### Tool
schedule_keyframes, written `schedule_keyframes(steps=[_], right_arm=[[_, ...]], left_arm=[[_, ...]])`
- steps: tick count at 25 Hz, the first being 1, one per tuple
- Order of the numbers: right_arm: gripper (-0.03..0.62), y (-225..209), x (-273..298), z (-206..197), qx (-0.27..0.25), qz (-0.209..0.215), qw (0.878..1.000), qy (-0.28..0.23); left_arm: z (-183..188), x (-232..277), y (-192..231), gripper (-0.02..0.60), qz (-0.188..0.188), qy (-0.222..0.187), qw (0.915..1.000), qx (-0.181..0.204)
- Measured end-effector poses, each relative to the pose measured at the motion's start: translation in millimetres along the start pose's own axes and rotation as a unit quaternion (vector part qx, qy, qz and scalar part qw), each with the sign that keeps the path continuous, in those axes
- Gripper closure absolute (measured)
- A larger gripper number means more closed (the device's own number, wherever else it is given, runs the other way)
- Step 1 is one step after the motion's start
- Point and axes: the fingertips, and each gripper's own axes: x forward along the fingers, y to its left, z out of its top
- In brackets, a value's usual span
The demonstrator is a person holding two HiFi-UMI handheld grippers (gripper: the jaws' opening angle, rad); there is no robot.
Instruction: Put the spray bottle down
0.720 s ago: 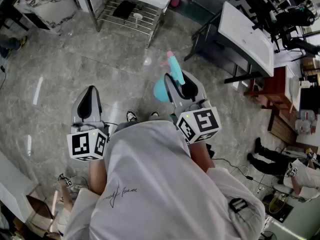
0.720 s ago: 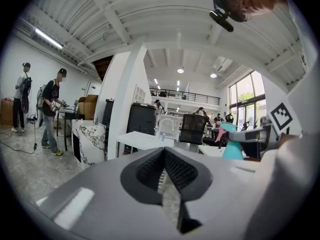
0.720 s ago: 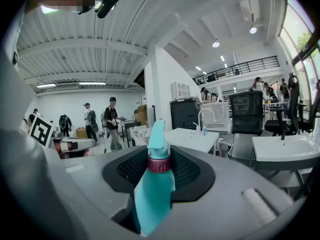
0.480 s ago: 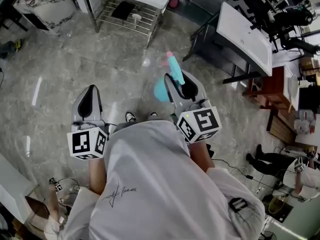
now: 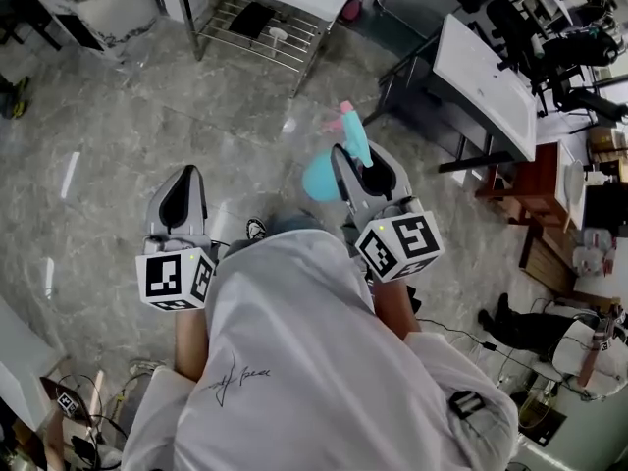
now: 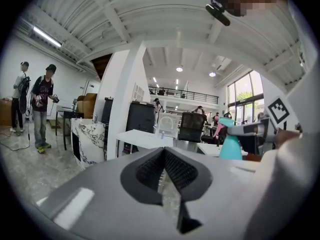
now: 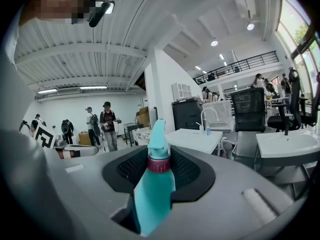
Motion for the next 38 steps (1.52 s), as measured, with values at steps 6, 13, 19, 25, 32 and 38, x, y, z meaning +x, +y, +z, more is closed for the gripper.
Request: schedule_keyframes(steps=[6,13,19,25,32,38], right_arm=[[0.461,11.7,21.1,-5.0,-0.004,0.023,1.000,0.010],[0.460,9.0,62.7,-3.0,0.001,0.032,0.999,0.011],[0.459,2.9,119.5,4.5,0.004,0.039,0.999,0.006],[0.461,-6.0,181.9,8.3,0.007,0.048,0.999,0.020],[0.459,-27.7,255.3,18.4,0.010,0.062,0.997,0.041],[0.461,-49.3,308.3,25.5,0.011,0.071,0.996,0.055]], left_arm=[[-3.6,3.1,7.5,0.528,-0.001,0.004,1.0000,-0.001],[-1.5,21.5,23.5,0.528,0.004,0.008,0.9999,0.005],[10.7,57.9,51.7,0.528,0.008,0.001,0.9999,0.006],[25.6,106.9,80.6,0.528,0.006,0.008,0.9999,0.014],[30.6,171.6,111.5,0.528,0.011,0.030,0.9995,-0.004],[29.2,228.7,124.8,0.528,0.003,0.059,0.9982,-0.014]])
